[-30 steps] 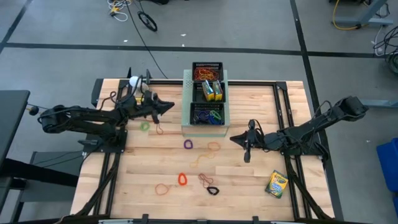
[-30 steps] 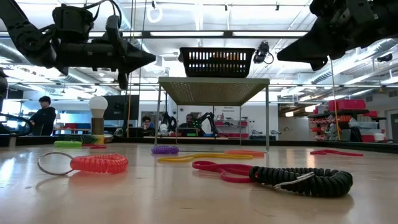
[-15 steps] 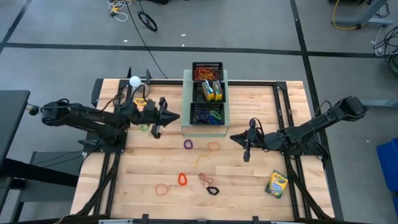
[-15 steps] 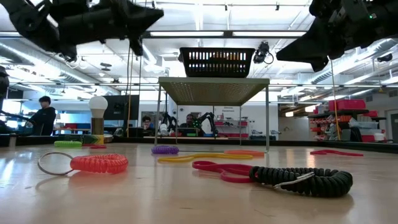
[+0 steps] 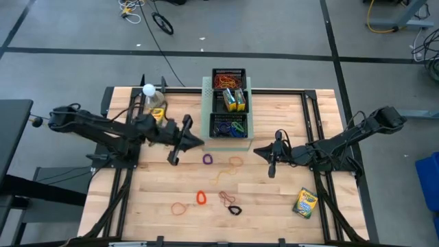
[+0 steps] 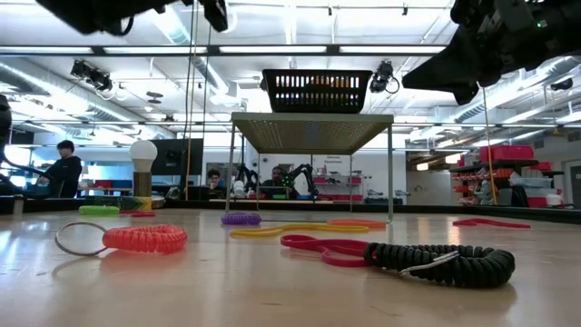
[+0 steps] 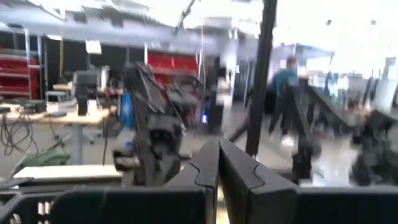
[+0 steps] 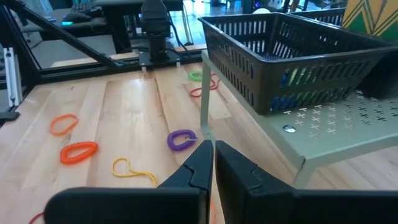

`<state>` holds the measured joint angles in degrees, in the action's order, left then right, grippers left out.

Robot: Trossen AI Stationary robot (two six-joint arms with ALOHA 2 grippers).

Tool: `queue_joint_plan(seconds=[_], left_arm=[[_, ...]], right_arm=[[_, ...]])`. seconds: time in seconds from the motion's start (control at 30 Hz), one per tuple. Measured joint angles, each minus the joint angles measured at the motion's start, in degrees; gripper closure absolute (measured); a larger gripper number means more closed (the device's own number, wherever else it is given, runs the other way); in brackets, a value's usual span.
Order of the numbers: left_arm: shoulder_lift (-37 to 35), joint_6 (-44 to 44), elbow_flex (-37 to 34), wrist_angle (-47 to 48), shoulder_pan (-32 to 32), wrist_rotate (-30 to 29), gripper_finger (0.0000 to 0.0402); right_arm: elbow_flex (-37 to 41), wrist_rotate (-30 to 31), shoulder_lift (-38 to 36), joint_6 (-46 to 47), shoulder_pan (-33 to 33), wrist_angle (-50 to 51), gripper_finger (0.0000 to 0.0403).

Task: Pick & Place Office Desk Supplies
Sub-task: Put the bottom orange rubber band into the top black bin on the shelf

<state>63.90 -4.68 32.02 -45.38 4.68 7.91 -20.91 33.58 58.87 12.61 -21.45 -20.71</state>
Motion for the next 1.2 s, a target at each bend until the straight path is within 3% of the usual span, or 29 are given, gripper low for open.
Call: queue_joint_plan(seconds=[0.17, 0.27, 0.4, 0.57, 0.8, 1.03, 1.2], left_arm=[[0.0, 9.6, 4.5, 16.4, 6.5, -11.4, 0.0394], [0.0, 9.4, 7.6, 28.0, 10.5, -19.6, 0.0396], [0.0, 2.0, 11.4, 42.8, 17.1, -27.3, 0.0395], [2.5, -14.8, 13.6, 57.7, 23.7, -31.8, 0.0387], [13.9, -32.3, 16.1, 66.7, 29.1, -29.6, 0.0324], [26.7, -37.3, 22.8, 75.9, 33.3, -18.0, 0.0255], [31.6, -37.6, 24.8, 76.8, 36.1, -15.3, 0.0231]], right_arm=[[0.0, 0.1, 0.0, 0.0, 0.0, 0.0, 0.0375], [0.0, 0.1, 0.0, 0.0, 0.0, 0.0, 0.0375], [0.0, 0.2, 0.0, 0.0, 0.0, 0.0, 0.0375], [0.0, 0.2, 0.0, 0.0, 0.0, 0.0, 0.0375], [0.0, 0.2, 0.0, 0.0, 0.0, 0.3, 0.0375], [0.0, 0.2, 0.0, 0.0, 0.0, 0.9, 0.0375], [0.0, 0.2, 0.0, 0.0, 0.0, 1.1, 0.0375]])
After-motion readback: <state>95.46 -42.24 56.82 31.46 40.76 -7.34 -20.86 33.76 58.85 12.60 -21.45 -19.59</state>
